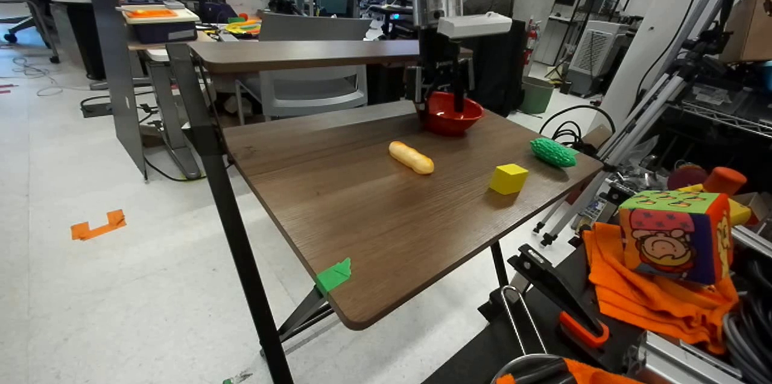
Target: Move the red bowl forward
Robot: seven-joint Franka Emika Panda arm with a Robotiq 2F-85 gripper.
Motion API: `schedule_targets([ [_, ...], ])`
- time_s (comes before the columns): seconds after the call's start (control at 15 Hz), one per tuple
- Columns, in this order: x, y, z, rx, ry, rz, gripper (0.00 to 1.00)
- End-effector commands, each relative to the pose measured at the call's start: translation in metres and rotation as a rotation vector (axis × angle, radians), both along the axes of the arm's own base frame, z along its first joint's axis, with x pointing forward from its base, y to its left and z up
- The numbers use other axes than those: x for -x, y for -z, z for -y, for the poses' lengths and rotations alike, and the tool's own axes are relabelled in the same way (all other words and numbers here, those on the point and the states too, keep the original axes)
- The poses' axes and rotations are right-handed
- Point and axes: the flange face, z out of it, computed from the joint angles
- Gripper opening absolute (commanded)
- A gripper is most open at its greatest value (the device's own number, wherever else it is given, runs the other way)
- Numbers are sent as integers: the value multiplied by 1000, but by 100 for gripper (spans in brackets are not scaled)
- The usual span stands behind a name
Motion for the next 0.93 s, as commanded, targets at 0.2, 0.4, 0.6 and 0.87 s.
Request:
schedule_targets([
  [0.2,-18,20,-7,58,-10,-37,49],
  [0.4,-21,24,-9,72,-29,-40,27],
  [0.6,-26,21,-13,91,-50,-35,4],
  [0.87,-30,3,-17,103,-77,-20,3],
])
